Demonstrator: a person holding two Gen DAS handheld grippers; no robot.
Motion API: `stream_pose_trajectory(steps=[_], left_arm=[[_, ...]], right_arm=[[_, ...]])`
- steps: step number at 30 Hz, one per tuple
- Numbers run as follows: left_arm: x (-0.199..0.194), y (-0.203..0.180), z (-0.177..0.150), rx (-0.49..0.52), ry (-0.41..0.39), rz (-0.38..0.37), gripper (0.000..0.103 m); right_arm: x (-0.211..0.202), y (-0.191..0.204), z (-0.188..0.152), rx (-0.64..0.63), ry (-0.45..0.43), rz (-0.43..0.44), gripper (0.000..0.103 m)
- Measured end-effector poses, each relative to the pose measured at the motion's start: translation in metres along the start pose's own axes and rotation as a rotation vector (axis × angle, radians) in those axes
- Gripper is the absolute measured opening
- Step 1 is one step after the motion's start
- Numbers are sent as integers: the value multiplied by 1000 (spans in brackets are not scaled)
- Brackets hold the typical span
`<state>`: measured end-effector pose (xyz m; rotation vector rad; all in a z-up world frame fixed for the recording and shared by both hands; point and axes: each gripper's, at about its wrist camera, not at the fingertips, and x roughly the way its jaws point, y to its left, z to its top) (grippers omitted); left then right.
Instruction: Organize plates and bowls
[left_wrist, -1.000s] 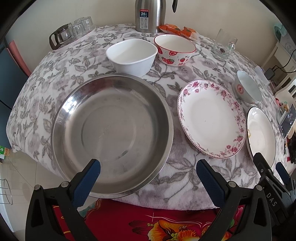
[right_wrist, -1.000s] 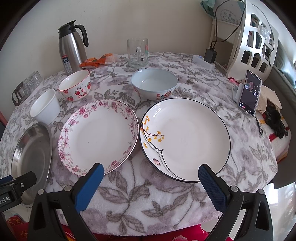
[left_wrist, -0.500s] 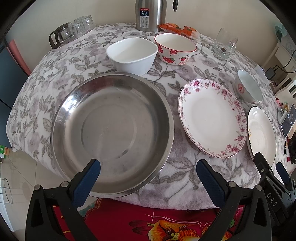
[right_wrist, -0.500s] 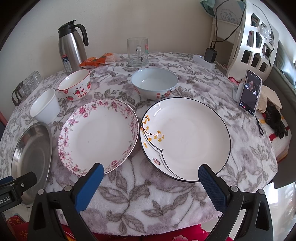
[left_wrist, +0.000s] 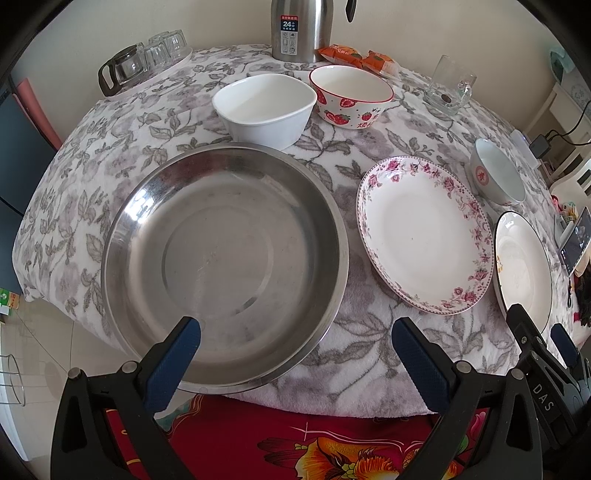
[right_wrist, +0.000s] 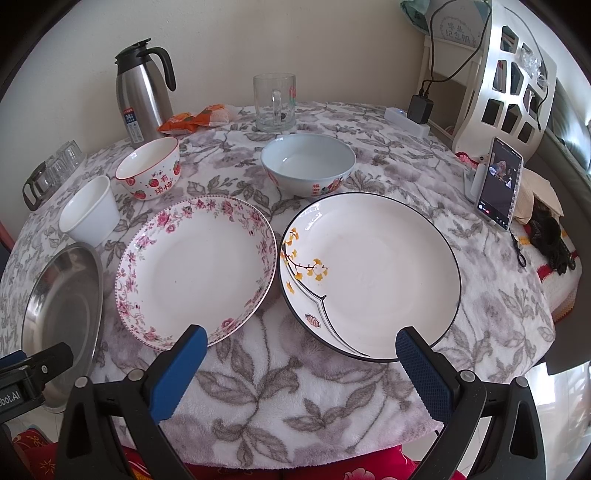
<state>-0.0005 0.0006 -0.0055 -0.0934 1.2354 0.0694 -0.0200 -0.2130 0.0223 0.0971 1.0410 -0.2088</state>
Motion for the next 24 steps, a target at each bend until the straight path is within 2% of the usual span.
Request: stream_pose_trajectory(steps=[15,17,20,24], left_arm=[[-1,11,3,-27,-2,-14,103],[-6,23,6,-79,-24,-28,103],[-12,57,14,-214,-77,-33,103],[-19,103,21,-375,-151,-17,103]], right_arm=[[1,14,1,-32,21,17,103],[1,21,1,-51,22,32,103],[3,35,2,-74,30,66,103],[6,55,7,-61,37,155,103]])
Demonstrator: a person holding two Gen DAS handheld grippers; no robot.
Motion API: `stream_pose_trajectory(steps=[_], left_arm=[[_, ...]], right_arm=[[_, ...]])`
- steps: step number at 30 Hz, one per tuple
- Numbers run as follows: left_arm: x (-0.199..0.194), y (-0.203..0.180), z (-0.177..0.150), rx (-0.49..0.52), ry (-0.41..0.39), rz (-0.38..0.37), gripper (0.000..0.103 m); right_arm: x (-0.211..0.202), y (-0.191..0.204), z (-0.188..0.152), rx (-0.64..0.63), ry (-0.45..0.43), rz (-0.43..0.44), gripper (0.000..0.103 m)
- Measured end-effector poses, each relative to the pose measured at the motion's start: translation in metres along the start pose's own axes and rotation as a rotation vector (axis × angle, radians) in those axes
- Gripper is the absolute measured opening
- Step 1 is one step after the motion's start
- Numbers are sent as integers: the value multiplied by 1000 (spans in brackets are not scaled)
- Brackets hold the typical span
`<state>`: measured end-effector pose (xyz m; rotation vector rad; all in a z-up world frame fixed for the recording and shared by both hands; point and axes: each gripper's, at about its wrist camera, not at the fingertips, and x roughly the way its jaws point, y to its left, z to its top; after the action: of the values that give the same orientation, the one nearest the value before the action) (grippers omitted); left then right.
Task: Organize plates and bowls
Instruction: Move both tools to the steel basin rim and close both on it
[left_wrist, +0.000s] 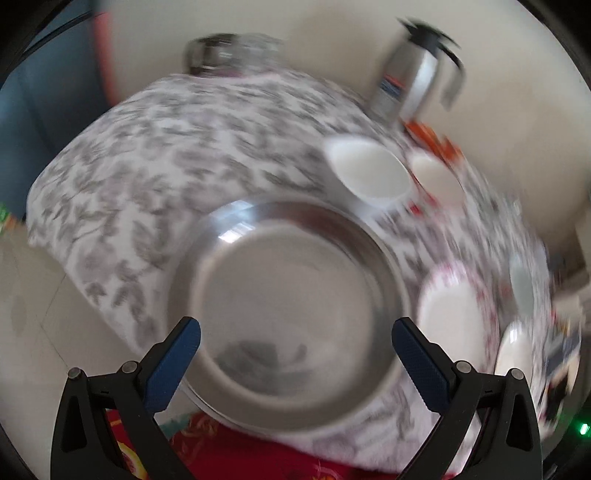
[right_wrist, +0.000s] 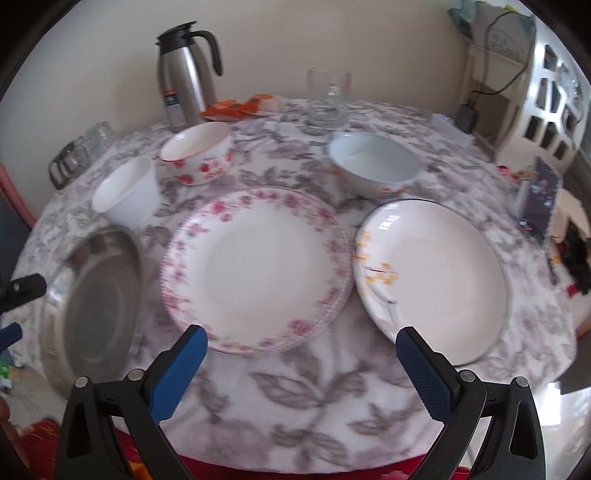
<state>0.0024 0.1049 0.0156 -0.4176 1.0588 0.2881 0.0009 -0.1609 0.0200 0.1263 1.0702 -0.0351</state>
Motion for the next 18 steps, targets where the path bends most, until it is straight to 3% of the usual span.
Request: stream_pose_trajectory(steps=[4,9,13,18], left_arm=[[2,40,16,-143,-46,0,103],[8,68,28,-234,-82,-53,103],[22,77,33,-232,-16,-72,103],[36,79,33,-191,44,13,103]], right_arm=[[8,25,2,-7,12,98,103],[21,53,3,-7,47,178,103],[27,66,3,2,72,236,103],[37,79,1,17,104,274,102]])
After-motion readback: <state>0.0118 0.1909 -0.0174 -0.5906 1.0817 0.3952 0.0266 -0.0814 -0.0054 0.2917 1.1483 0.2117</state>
